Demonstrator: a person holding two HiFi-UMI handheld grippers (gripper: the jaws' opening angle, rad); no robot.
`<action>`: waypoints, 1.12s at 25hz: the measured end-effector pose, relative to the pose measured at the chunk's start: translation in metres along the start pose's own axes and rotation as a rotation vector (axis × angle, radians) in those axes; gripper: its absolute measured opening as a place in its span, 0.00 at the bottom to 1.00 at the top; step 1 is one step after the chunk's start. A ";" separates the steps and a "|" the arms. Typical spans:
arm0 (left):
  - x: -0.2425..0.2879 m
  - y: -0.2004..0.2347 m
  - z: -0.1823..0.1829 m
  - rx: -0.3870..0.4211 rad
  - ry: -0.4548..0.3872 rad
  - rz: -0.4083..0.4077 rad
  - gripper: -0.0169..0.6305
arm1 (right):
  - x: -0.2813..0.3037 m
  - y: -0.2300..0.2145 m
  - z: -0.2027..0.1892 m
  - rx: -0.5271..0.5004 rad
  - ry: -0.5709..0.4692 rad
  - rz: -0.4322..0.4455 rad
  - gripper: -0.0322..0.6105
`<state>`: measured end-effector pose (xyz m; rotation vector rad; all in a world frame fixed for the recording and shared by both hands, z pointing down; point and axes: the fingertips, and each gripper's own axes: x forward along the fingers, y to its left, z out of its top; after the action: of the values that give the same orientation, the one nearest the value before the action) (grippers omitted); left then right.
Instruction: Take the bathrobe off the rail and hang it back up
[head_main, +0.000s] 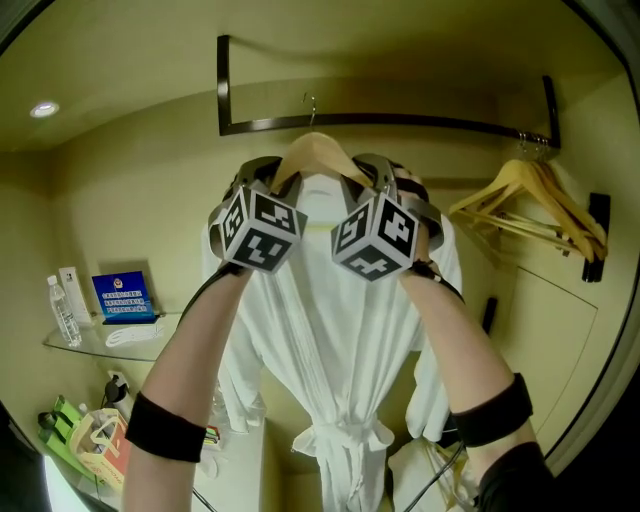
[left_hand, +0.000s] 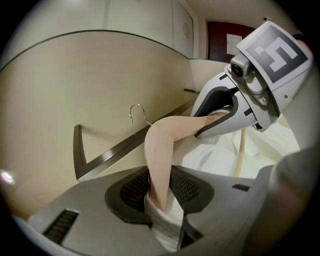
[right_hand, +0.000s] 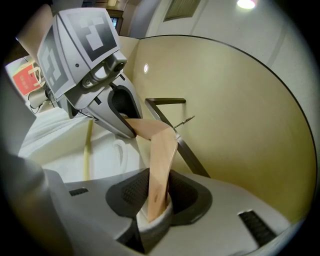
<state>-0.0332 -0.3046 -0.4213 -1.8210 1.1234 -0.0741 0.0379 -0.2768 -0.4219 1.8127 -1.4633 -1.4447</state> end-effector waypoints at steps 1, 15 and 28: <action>-0.003 0.001 0.001 0.000 -0.002 0.001 0.22 | -0.003 0.000 0.003 -0.001 -0.002 -0.001 0.24; -0.049 -0.030 0.001 0.003 0.018 -0.047 0.22 | -0.054 0.025 0.000 0.031 0.030 0.036 0.24; -0.110 -0.104 -0.032 -0.068 0.060 -0.135 0.22 | -0.126 0.091 -0.026 0.047 0.124 0.103 0.24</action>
<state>-0.0434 -0.2355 -0.2827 -1.9657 1.0543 -0.1729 0.0277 -0.2064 -0.2812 1.7919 -1.5164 -1.2358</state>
